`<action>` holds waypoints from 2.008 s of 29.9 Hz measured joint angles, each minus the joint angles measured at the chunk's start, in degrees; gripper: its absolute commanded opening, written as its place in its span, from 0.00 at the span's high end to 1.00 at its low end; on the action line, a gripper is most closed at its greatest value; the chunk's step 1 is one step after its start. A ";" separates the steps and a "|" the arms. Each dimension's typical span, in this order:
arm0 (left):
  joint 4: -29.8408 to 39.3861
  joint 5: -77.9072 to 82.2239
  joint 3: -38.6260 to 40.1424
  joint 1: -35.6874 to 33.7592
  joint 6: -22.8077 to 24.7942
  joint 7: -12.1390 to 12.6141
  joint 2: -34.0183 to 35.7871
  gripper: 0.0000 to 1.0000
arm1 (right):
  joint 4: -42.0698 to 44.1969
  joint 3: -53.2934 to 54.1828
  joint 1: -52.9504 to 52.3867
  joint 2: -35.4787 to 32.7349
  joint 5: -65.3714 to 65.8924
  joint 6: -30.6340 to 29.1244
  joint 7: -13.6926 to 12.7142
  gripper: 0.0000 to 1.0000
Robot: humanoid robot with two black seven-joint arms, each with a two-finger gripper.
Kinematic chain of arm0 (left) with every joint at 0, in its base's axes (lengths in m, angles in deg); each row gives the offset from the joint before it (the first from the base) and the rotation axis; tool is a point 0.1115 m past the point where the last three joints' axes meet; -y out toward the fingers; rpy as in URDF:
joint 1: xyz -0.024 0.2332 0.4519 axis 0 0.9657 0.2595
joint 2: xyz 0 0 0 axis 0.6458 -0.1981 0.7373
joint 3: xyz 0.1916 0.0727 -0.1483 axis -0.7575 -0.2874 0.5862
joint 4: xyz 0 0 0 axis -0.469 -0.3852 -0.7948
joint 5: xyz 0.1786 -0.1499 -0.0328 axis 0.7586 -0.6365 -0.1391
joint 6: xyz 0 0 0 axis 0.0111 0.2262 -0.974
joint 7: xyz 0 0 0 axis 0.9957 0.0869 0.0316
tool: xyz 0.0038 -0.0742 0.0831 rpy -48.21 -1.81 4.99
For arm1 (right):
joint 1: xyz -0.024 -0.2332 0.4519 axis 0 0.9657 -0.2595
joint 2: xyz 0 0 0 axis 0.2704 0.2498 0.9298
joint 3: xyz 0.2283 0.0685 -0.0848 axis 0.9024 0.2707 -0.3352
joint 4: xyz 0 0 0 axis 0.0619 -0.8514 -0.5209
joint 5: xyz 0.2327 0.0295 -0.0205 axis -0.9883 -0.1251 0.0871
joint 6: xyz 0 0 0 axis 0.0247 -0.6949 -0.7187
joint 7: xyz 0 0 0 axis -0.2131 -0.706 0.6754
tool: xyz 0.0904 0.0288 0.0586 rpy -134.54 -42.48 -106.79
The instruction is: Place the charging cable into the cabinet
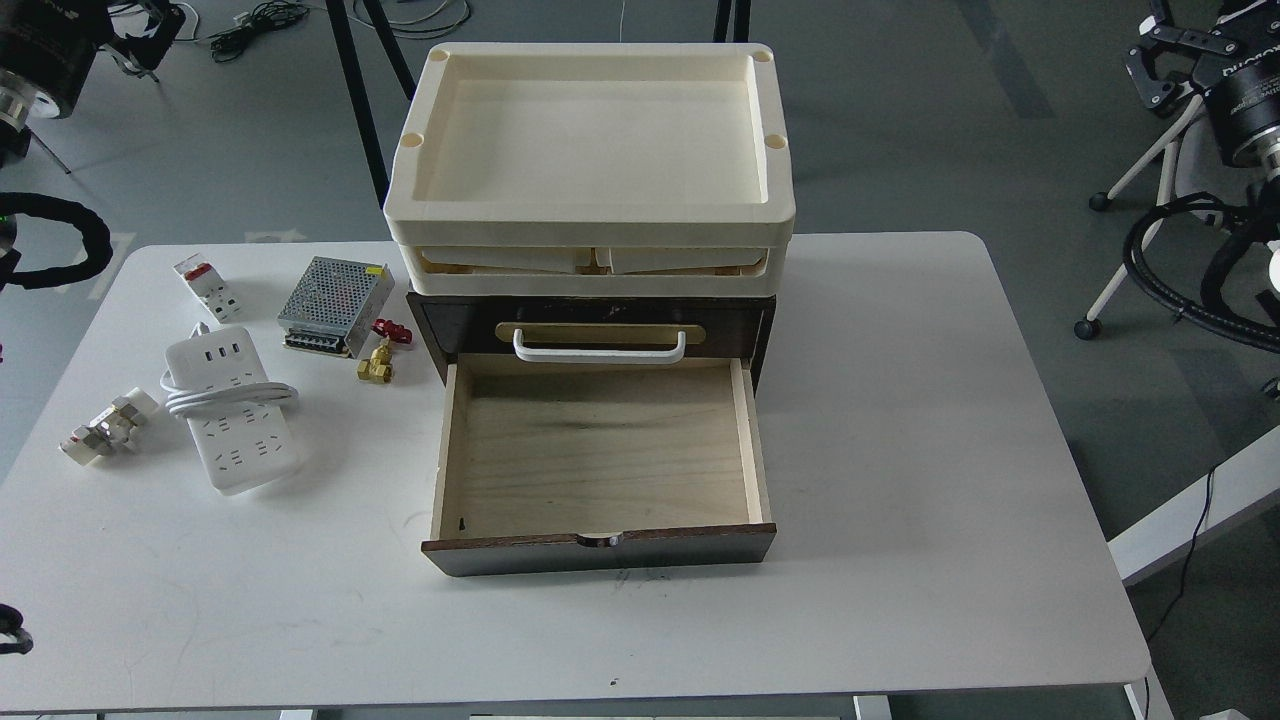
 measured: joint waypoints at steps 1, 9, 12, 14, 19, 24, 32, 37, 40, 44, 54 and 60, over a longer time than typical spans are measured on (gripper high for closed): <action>-0.18 0.00 0.00 0.12 0.00 -0.02 -0.13 0.00 | -0.26 0.42 0.36 -0.12 -0.07 0.00 0.04 0.01; -7.64 -0.50 0.64 0.93 -0.01 0.40 -2.99 0.00 | -0.85 5.04 2.19 -0.34 -0.12 0.01 0.12 0.01; -10.34 -0.90 0.88 1.17 -0.01 -0.38 -5.29 0.00 | -1.07 5.16 2.54 -0.43 -0.11 0.01 0.17 0.01; -10.51 -1.33 1.37 1.82 -0.01 -2.83 -6.33 0.00 | -1.33 5.23 2.95 -0.82 -0.10 0.01 0.23 0.01; -4.73 -2.04 7.05 6.15 -0.01 -9.79 -5.45 0.00 | -0.90 5.37 3.48 -1.41 -0.02 0.01 0.30 0.01; 17.02 -1.30 13.40 16.08 -0.02 -10.41 1.30 0.00 | -0.25 5.31 4.56 -1.55 0.00 0.01 0.29 0.01; 36.54 15.30 17.66 22.66 -0.01 -10.55 19.56 0.00 | -0.16 5.28 5.68 -2.99 0.00 0.01 0.29 0.01; 45.65 39.60 20.14 23.30 0.03 -11.13 28.79 0.00 | -0.19 5.41 6.32 -3.72 -0.06 0.01 0.29 0.01; 49.34 53.76 20.44 23.33 0.03 -11.21 33.62 0.00 | -0.24 5.64 6.98 -4.38 -0.08 0.01 0.29 0.01; 50.77 74.13 20.45 23.36 0.01 -11.23 35.77 0.00 | -0.24 6.49 8.47 -5.50 -0.10 0.01 0.29 0.01; 49.87 121.66 2.90 23.56 -0.02 -11.25 34.67 0.02 | -0.34 7.05 9.84 -7.38 -0.10 0.01 0.28 0.01; 39.26 129.43 -2.20 20.81 -0.02 -11.22 24.74 0.03 | -0.35 6.71 10.51 -6.95 -0.10 0.01 0.20 0.01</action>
